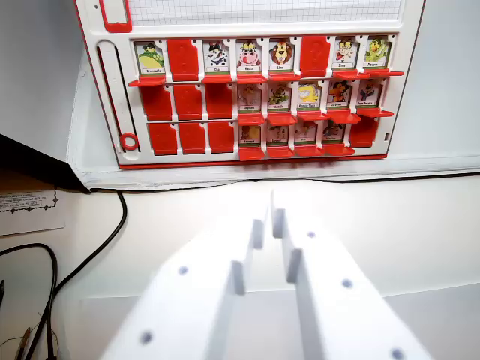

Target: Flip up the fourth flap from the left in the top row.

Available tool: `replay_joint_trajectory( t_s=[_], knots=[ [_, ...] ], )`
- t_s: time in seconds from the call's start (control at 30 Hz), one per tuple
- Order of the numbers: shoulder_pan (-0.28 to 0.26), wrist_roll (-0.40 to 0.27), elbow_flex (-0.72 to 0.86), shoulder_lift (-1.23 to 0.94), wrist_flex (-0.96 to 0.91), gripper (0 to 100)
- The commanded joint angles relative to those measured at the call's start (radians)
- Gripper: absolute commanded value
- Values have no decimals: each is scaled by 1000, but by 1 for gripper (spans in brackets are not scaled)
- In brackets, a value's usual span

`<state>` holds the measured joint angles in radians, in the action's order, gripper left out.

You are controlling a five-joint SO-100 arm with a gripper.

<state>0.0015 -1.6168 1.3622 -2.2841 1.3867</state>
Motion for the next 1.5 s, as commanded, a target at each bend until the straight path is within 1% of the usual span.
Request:
replay_joint_trajectory(
  t_s=[0.0, 0.5, 0.7, 0.8, 0.97, 1.1, 1.17, 1.23, 1.3, 1.37, 1.47],
  knots=[
    [5, 3, -81, 14, 5, 0],
    [8, 5, -71, 6, 5, 0],
    [23, -2, -3, 9, -58, 0],
    [35, 9, 37, 25, -100, 0],
    [60, 3, 126, 58, -215, 0],
    [81, 25, 184, 101, -319, 0],
    [94, 14, 192, 138, -360, 0],
    [100, 6, 195, 181, -385, 0],
    [101, 9, 252, 195, -472, 0],
    [101, 15, 267, 236, -503, 0],
    [98, 28, 390, 244, -706, 0]
  ],
)
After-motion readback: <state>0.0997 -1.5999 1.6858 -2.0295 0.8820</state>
